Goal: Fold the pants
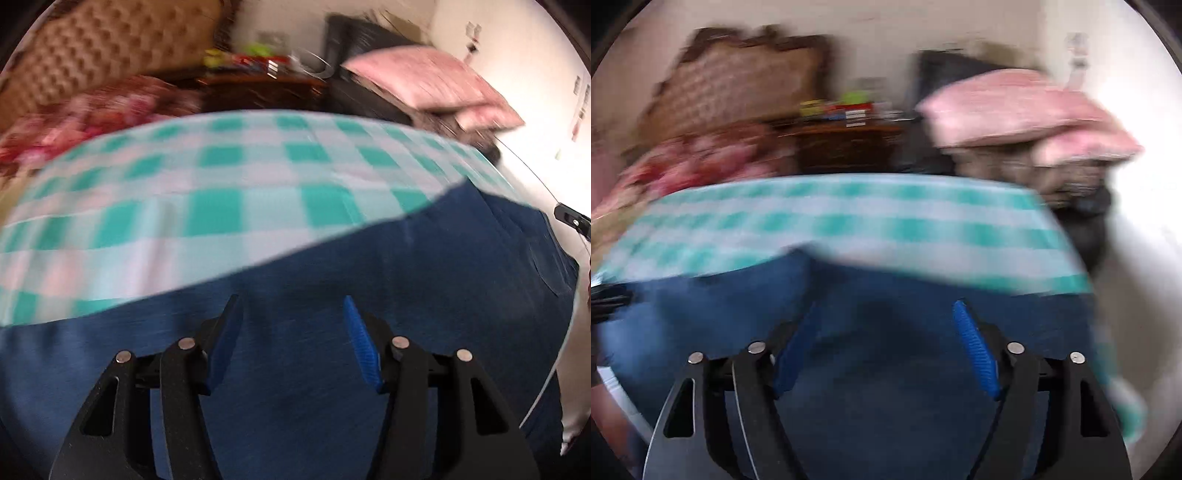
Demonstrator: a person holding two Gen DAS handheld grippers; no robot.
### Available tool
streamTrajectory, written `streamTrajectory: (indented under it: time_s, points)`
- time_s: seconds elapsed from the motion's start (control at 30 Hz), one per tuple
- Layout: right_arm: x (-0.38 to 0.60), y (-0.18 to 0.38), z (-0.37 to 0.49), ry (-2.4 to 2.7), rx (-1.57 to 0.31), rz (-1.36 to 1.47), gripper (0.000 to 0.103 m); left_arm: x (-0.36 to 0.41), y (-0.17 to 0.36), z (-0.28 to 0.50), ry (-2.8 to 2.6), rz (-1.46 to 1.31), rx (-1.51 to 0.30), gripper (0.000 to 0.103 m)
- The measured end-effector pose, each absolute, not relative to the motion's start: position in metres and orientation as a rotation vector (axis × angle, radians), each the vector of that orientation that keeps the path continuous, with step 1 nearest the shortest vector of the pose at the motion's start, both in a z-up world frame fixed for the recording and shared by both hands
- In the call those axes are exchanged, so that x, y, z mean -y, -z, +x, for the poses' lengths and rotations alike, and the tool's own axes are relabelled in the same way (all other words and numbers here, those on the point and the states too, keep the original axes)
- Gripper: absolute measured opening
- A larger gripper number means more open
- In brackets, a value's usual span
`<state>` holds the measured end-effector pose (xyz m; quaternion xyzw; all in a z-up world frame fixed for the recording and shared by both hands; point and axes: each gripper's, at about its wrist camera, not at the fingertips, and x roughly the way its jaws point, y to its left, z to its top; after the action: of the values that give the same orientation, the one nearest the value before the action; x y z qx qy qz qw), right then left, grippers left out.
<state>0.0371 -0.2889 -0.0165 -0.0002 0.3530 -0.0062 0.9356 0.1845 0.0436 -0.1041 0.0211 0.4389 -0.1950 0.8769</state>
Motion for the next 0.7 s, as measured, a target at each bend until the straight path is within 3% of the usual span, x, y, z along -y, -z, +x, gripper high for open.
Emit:
streamTrajectory:
  time_s: [0.03,0.13,0.23,0.3,0.37,0.47,0.53,0.6,0.67,0.7]
  points:
    - [0.257,0.022,0.041,-0.058,-0.732,-0.027,0.082,-0.044,0.113,0.191,0.385,0.07,-0.926,0.056]
    - [0.198,0.032,0.056,-0.167,-0.753,-0.091,0.082,-0.073,0.116,0.198,0.359,0.02,-0.913,0.03]
    - [0.157,0.039,0.083,-0.229,-0.773,-0.123,0.081,-0.129,0.112,0.202,0.104,0.004,-0.9,0.051]
    - [0.133,0.048,0.11,-0.237,-0.795,-0.153,0.071,-0.169,0.11,0.2,0.0,-0.099,-0.909,0.049]
    - [0.117,0.063,0.134,-0.236,-0.843,-0.178,0.052,-0.189,0.104,0.189,-0.02,-0.163,-0.888,0.04]
    - [0.109,0.091,0.158,-0.214,-0.918,-0.203,0.039,-0.184,0.099,0.169,0.049,-0.127,-0.882,0.039]
    - [0.112,0.103,0.166,-0.204,-0.927,-0.201,0.039,-0.175,0.098,0.158,0.065,-0.105,-0.878,0.039]
    - [0.114,0.105,0.167,-0.19,-0.899,-0.195,0.041,-0.164,0.098,0.144,0.041,-0.091,-0.873,0.046]
    - [0.119,0.106,0.171,-0.17,-0.898,-0.176,0.055,-0.158,0.099,0.131,0.048,-0.112,-0.868,0.063]
    - [0.121,0.106,0.174,-0.151,-0.901,-0.166,0.06,-0.151,0.099,0.126,0.055,-0.118,-0.876,0.065]
